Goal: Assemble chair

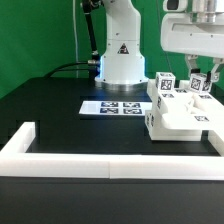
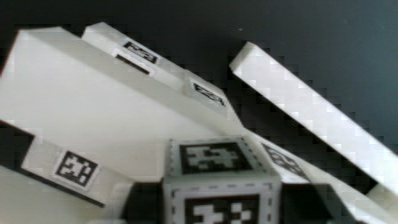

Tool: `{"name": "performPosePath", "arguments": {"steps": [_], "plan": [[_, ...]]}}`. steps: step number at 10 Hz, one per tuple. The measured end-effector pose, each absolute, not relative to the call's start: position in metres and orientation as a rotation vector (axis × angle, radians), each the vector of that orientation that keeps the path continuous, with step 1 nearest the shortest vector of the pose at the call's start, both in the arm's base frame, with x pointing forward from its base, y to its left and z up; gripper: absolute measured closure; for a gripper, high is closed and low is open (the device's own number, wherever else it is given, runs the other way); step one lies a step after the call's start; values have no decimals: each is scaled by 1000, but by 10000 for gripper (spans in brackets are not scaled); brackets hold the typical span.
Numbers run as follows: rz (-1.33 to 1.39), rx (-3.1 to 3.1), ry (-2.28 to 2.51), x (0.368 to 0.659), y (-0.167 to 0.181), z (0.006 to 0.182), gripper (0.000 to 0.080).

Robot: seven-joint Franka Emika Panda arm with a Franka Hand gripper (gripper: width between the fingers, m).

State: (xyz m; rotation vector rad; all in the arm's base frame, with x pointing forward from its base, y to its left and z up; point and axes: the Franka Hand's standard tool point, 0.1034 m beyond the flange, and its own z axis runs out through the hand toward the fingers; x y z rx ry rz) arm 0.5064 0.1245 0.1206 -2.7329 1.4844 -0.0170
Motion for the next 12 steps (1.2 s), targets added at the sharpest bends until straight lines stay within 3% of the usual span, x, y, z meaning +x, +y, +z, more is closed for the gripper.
{"name": "performPosePath", "arguments": {"steps": [6, 7, 8, 9, 10, 11, 12], "plan": [[2, -2422, 1920, 506, 133, 121, 514], [2, -2428, 1914, 505, 133, 120, 442], [2, -2454, 1882, 505, 133, 120, 442], [2, -2499, 1822, 505, 133, 120, 254], [2, -2505, 1815, 504, 136, 120, 254], [-1, -2556, 1743, 504, 138, 120, 172], [-5, -2647, 1600, 504, 138, 120, 156]]}}
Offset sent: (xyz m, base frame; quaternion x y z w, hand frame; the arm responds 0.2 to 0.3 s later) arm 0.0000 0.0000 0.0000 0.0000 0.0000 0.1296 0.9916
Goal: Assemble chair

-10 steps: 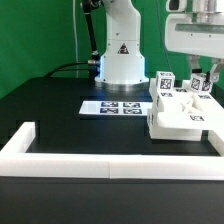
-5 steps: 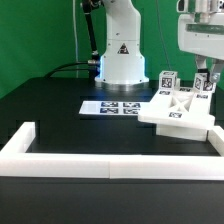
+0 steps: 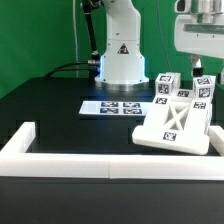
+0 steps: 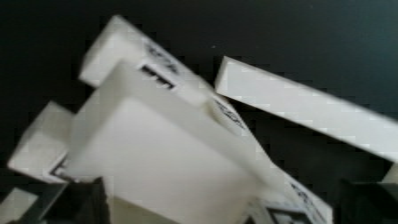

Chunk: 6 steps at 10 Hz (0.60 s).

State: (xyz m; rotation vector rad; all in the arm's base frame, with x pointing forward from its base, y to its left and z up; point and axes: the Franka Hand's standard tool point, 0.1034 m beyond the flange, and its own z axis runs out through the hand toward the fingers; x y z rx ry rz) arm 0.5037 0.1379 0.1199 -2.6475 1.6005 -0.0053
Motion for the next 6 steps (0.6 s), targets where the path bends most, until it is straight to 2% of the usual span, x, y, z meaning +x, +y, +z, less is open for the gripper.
{"name": "performPosePath", "arguments": {"steps": [6], "plan": [[-34, -2909, 1042, 511, 132, 123, 150]]}}
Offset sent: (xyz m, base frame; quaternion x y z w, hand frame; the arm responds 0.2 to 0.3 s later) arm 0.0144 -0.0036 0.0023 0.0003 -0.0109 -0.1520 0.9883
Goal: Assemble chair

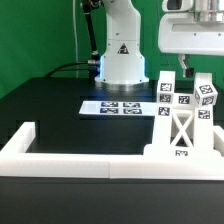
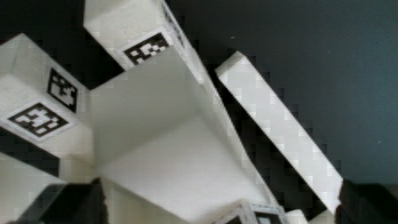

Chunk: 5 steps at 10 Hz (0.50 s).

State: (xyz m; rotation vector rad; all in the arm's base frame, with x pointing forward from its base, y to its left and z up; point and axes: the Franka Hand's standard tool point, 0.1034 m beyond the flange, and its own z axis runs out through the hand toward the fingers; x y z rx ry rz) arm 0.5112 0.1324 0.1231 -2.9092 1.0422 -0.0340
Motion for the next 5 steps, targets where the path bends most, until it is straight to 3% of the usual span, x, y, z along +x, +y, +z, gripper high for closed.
{"name": "performPosePath", "arguments": {"steps": [5], "plan": [[-40, -2918, 982, 518, 129, 136, 150]]}}
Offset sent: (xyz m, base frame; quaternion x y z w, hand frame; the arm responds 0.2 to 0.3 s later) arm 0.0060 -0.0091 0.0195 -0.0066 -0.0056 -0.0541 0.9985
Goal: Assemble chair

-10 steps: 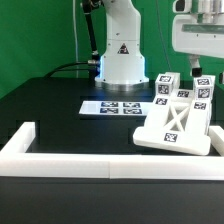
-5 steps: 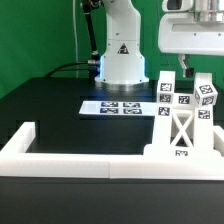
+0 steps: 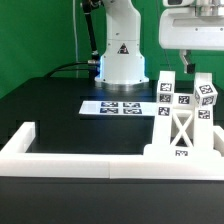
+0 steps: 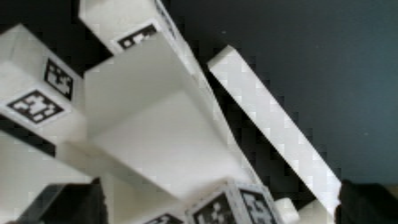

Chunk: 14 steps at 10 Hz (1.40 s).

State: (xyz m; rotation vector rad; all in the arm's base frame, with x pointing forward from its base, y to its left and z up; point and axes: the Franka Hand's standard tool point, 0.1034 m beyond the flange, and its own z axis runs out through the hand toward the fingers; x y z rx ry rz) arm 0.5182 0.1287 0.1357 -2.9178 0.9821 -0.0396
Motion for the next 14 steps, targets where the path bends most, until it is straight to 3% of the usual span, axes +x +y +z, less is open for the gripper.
{"name": "performPosePath", "arguments": {"steps": [4, 14], "plan": [[-31, -2951, 900, 511, 106, 135, 150], [-71, -2963, 868, 492, 97, 121, 150]]}}
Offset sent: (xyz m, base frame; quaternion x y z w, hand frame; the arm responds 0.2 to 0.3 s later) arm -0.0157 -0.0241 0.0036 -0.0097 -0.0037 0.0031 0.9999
